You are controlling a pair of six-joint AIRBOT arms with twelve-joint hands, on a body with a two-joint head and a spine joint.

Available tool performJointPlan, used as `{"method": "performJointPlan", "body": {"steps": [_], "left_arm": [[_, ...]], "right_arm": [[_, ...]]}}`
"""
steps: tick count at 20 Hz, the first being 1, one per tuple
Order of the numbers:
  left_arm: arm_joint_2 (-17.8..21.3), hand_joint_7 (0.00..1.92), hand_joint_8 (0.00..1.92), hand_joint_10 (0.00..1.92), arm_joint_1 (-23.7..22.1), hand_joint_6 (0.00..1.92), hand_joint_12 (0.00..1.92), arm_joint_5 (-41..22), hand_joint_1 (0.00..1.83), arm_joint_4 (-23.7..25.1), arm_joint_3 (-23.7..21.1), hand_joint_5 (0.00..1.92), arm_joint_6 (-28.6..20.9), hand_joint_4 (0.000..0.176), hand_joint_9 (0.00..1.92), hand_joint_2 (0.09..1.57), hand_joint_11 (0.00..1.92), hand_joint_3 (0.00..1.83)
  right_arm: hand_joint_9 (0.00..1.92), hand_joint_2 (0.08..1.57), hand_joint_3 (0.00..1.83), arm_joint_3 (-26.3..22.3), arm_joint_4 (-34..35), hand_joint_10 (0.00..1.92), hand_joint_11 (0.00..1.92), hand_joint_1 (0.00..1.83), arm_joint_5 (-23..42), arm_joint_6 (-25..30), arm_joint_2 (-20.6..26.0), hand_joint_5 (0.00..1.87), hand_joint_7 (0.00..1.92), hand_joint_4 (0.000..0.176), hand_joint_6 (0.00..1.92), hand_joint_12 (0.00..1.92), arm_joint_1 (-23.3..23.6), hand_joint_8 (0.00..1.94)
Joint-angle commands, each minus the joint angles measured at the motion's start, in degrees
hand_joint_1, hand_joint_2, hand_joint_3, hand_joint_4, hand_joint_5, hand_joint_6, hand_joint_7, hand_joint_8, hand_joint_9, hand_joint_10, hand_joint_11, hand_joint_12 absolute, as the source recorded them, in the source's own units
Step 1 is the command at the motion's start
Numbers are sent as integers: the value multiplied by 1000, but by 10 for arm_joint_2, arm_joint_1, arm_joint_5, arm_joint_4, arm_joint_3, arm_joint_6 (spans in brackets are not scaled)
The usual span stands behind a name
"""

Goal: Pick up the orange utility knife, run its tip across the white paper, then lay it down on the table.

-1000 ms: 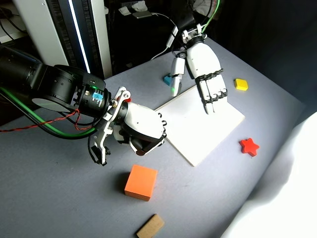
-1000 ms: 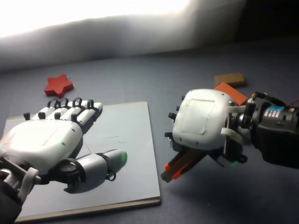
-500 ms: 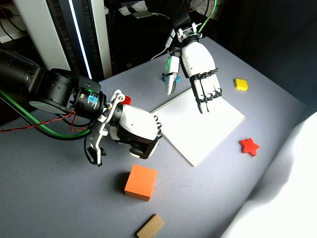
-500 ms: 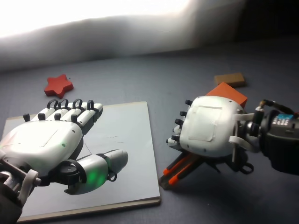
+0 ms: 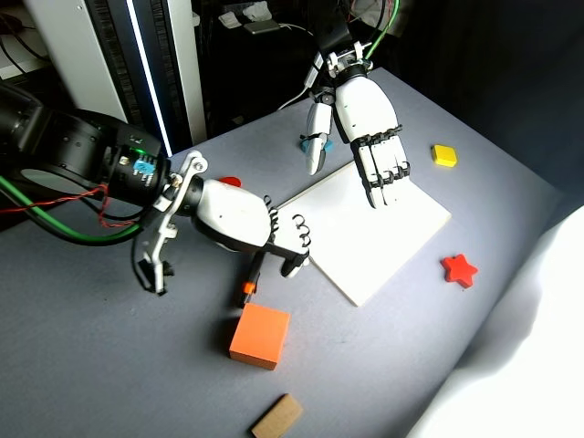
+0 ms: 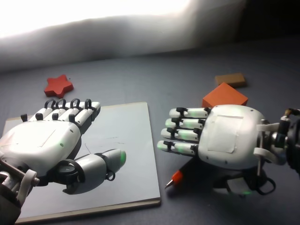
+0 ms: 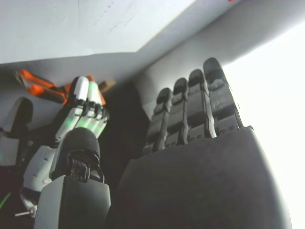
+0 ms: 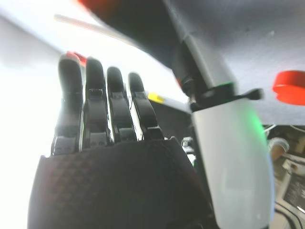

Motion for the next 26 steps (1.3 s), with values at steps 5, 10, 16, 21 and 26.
{"method": "performJointPlan", "body": {"steps": [5,10,16,21,26], "left_arm": [[3,121,8,16,-14,11,566,-45,0,40,1,81,5,0,117,1270,0,0],[4,610,67,148,-37,62,1370,-36,85,43,1,433,15,0,584,1286,76,3],[7,942,1537,1706,-94,1388,1912,45,289,65,-4,858,58,0,863,1446,683,8],[7,1083,1735,1899,-113,1742,1921,62,295,76,-3,917,60,0,1061,1530,936,9],[8,1052,1777,1921,-113,1840,1921,67,405,87,-3,897,39,0,1043,1530,928,0]], "right_arm": [[0,1129,93,-42,-4,0,0,412,72,-3,42,0,0,0,0,0,12,0],[71,1275,0,-93,14,864,0,197,69,-10,105,55,383,0,592,1207,16,242],[1119,1428,53,-134,58,1920,969,265,21,-18,195,875,1122,0,1737,1921,49,1756],[1372,1566,138,-131,47,1921,1255,76,4,-16,241,1139,1305,0,1916,1921,29,1933],[1436,1571,247,-133,46,1921,1322,20,44,-4,259,1226,1364,175,1921,1921,20,1941]]}}
